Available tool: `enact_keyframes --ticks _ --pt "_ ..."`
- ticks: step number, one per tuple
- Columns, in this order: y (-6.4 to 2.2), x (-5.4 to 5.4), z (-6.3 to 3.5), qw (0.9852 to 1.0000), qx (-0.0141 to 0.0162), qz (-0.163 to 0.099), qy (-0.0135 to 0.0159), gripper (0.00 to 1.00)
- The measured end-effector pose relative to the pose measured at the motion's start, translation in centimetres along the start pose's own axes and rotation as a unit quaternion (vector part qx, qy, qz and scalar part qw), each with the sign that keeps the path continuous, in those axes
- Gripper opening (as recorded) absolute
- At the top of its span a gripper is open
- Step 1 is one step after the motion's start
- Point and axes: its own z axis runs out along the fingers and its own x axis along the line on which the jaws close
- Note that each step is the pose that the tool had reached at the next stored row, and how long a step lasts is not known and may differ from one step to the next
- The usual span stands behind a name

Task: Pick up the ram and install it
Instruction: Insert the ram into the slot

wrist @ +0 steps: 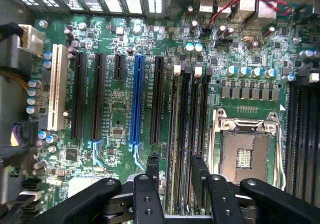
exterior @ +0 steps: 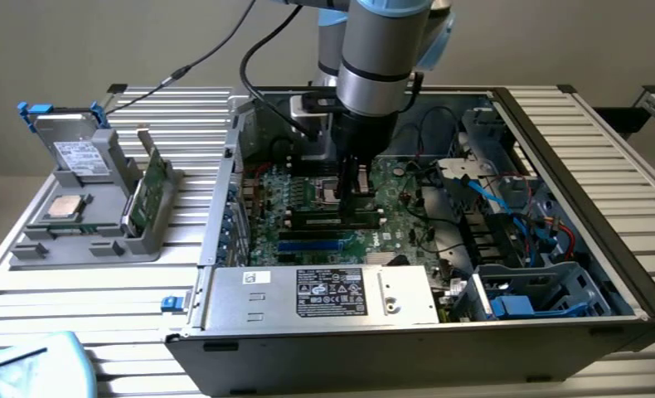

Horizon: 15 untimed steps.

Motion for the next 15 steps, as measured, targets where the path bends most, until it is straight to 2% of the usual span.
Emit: enact_keyframes --ticks 7,8,9,10,12,15 --pt "0.09 -0.01 -0.11 1.0000 0.0002 0.000 0.0000 0.38" --pt "0.09 -0.01 -0.11 1.0000 0.0002 0.000 0.0000 0.25" --pt "0.09 -0.01 -0.11 1.0000 0.0002 0.000 -0.0001 0.19" --pt "0.09 0.00 -0.11 1.0000 0.0002 0.000 0.0000 0.19" --pt "0.09 -0.01 -0.11 1.0000 0.0002 0.000 0.0000 0.11" --pt "0.09 -0.01 -0.11 1.0000 0.0002 0.000 0.0000 0.11"
